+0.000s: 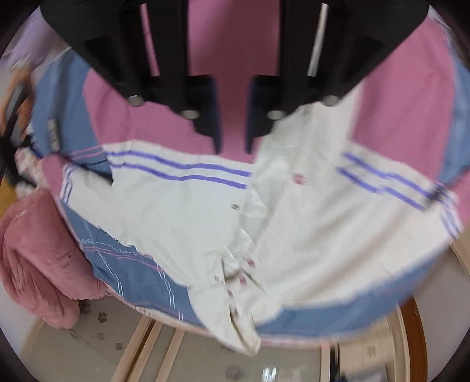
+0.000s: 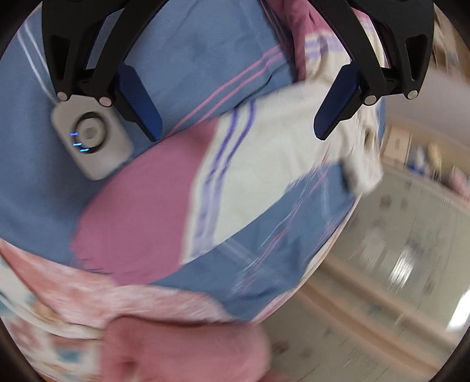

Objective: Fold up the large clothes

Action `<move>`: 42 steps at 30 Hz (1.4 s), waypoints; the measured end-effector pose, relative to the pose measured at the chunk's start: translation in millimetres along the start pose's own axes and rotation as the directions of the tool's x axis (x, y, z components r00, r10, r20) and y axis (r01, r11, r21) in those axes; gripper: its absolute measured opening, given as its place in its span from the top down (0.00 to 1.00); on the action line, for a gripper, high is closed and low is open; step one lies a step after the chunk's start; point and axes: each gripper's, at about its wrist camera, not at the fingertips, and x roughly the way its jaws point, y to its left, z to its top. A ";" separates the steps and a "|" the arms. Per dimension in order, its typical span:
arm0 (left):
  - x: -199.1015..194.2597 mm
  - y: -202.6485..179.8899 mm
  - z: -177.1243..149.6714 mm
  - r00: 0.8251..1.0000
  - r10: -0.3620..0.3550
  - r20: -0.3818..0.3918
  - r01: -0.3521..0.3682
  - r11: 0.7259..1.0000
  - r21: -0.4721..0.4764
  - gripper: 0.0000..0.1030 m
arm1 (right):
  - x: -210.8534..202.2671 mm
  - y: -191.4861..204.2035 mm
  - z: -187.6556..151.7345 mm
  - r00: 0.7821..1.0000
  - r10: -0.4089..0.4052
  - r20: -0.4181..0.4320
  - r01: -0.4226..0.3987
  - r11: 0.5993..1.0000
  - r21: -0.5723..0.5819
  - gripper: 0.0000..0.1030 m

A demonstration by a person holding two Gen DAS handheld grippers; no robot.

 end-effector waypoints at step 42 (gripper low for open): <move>129.1 -47.5 11.0 0.980 0.008 -0.201 0.025 0.987 0.161 0.91 | -33.0 -58.4 82.2 0.969 0.010 0.248 -0.072 0.968 0.241 0.91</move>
